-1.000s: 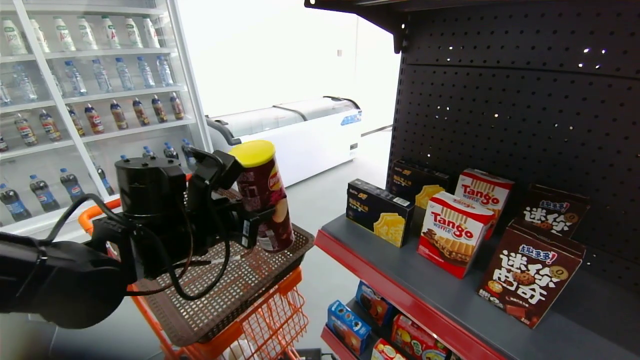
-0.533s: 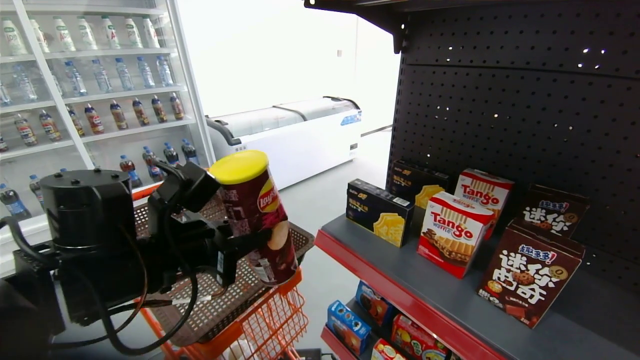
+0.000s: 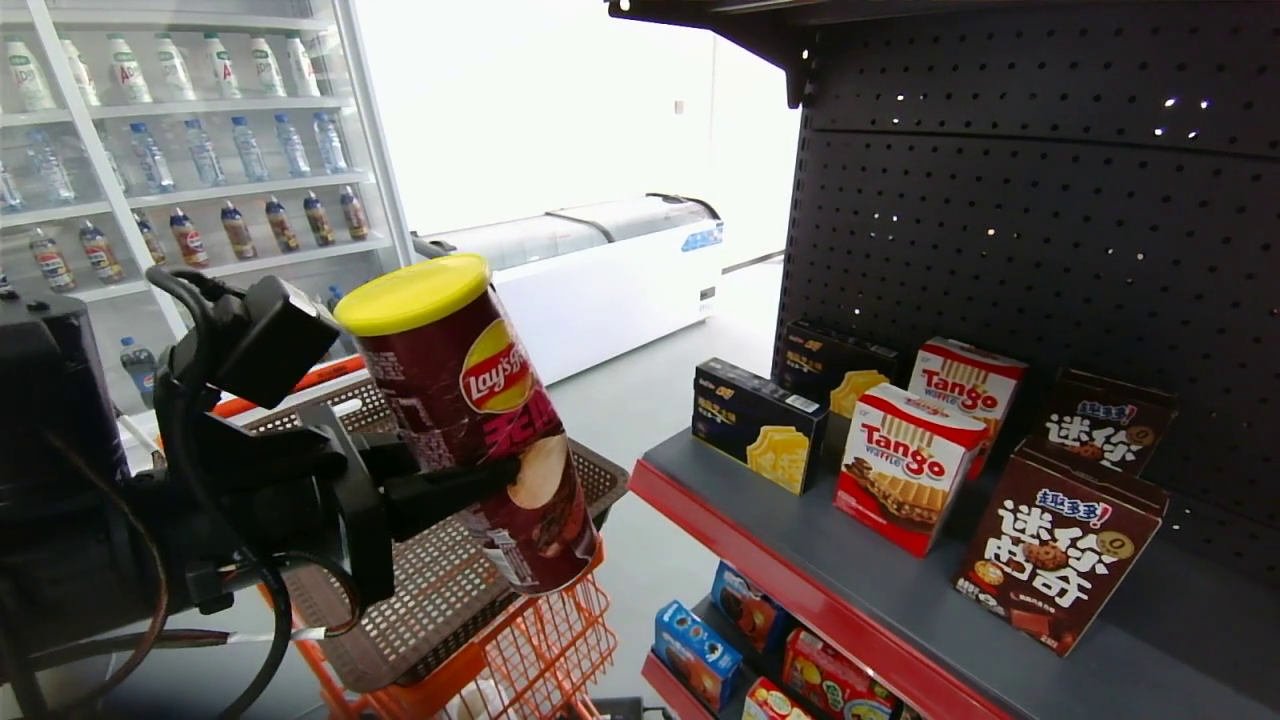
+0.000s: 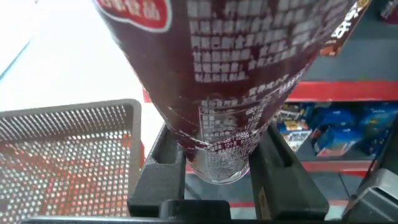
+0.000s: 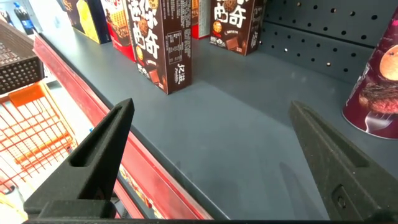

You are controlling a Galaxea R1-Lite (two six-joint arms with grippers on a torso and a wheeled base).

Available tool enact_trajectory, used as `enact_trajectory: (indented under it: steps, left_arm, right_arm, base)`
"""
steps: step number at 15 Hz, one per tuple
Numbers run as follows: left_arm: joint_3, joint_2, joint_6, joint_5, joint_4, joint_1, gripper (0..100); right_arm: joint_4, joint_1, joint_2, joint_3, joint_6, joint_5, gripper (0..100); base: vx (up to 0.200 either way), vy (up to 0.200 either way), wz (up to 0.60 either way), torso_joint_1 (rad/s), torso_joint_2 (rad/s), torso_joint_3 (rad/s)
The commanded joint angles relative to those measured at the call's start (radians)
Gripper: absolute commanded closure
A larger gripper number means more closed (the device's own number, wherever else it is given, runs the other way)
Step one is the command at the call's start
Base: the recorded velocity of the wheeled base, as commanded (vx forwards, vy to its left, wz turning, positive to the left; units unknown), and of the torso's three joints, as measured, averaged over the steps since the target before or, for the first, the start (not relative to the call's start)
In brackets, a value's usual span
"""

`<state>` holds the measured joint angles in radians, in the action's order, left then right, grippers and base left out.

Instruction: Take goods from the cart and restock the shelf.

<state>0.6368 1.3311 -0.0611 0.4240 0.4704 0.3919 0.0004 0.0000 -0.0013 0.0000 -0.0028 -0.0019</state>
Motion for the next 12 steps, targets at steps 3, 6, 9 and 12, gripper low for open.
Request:
enact_trajectory:
  steps: [3,6,9,12]
  left_arm:
    - [-0.005,-0.010,0.006,0.019,0.005,-0.004,100]
    - [0.040,-0.013,0.006,0.056,-0.004,-0.002,100]
    - [0.041,-0.021,0.004,0.058,-0.024,0.039,100]
    - [0.057,-0.096,0.004,0.058,-0.211,0.105,100]
  right_arm:
    - [0.000,0.000,0.001,0.000,0.000,0.000,0]
    - [0.001,0.002,0.001,0.000,-0.003,0.003,0]
    - [0.001,0.002,0.001,0.000,-0.002,0.002,0]
    - [0.001,0.002,0.001,0.000,-0.002,0.003,0]
  base:
    - [0.000,0.000,0.00,0.000,0.00,0.000]
    - [0.000,0.000,0.00,0.000,0.00,0.000]
    - [0.000,0.000,0.00,0.000,0.00,0.000]
    - [0.000,0.000,0.00,0.000,0.00,0.000]
